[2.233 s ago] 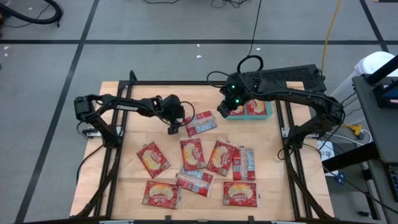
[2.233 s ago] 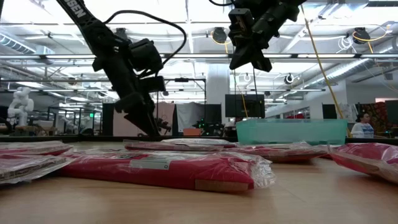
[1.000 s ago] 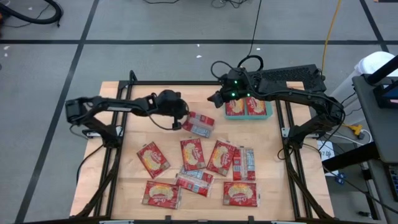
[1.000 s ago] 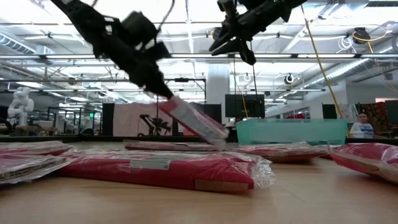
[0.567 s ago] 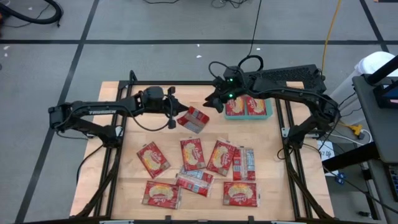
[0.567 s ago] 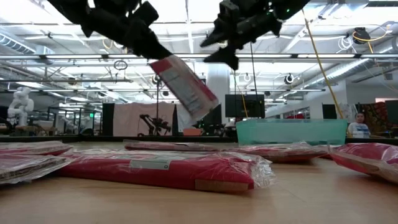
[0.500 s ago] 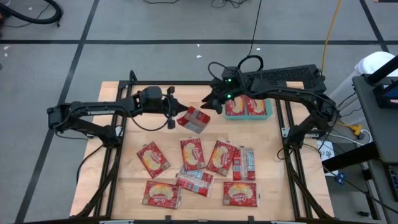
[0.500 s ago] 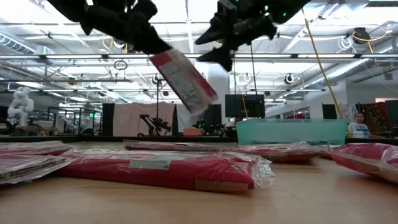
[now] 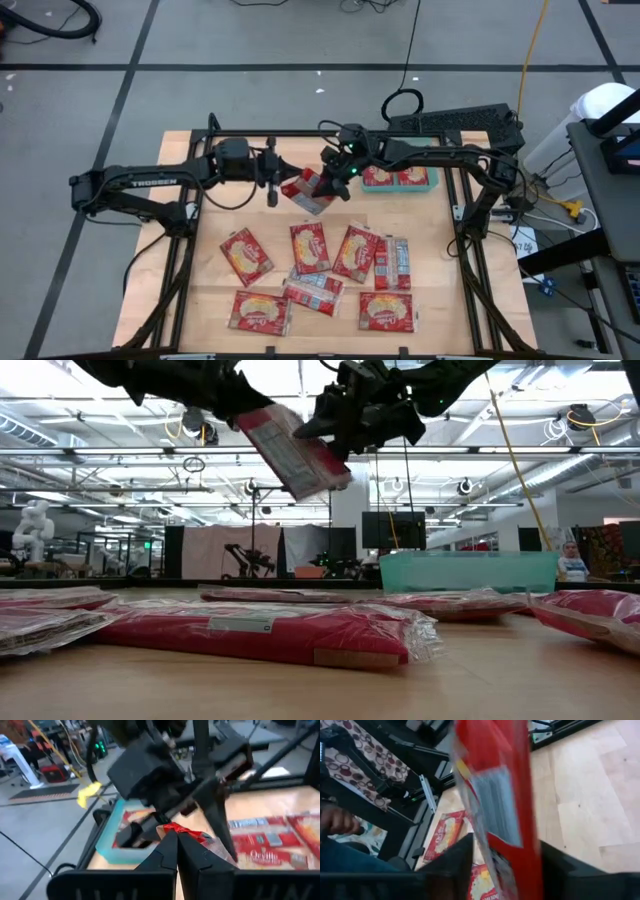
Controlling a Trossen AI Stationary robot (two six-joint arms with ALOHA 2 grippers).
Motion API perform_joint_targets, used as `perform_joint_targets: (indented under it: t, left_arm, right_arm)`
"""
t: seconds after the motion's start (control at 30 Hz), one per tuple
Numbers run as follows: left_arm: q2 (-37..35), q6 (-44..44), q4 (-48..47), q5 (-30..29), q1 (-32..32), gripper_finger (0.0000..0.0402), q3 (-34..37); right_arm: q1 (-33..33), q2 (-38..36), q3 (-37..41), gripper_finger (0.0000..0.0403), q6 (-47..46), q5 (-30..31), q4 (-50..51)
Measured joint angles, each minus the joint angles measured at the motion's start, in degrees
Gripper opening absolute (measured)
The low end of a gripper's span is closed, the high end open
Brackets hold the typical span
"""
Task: Sort popcorn bags into baskets
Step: Put the red popcorn bag into the light blue bin
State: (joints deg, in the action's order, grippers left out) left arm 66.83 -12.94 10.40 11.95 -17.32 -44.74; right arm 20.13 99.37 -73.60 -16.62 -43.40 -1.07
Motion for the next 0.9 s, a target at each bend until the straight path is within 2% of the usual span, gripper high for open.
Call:
perform_joint_targets:
  t: [0.13, 0.2, 0.4, 0.5, 0.6, 0.73, 0.9]
  left_arm:
    - [-0.1, 2.8, 0.4, -3.2, -0.1, 0.0013, 0.0]
    - [-0.6, 6.3, 1.3, -6.2, 0.0, 0.0027, 0.0]
    - [-3.7, 21.8, 2.5, -13.4, -0.8, 0.011, 0.0]
    - [-4.9, 29.5, 1.9, -14.0, -2.3, 0.016, 0.0]
    - [-5.1, 37.9, 0.0, -17.0, -4.9, 0.0191, -0.1]
    - [-5.1, 47.1, -3.3, -20.5, -8.3, 0.0201, -0.1]
    - [-5.4, 58.6, -1.1, -20.5, -10.5, 0.0187, -0.1]
  right_arm:
    - [-0.1, -1.0, 0.0, 0.0045, -2.3, 0.0, 0.1]
    - [0.1, -1.9, 0.0, 0.0017, -4.3, 0.0, 0.5]
    - [1.3, -7.4, 0.0, 0.0022, -5.7, 3.4, 6.9]
    - [2.2, -11.0, 0.0, 0.0013, -3.3, 7.3, 12.4]
    - [2.9, -14.8, 0.0, 0.0007, 0.2, 13.2, 19.1]
    - [3.0, -19.9, 0.0, 0.001, 4.8, 24.3, 27.5]
    - [1.6, -25.8, 0.0, 0.001, 11.4, 37.5, 34.1]
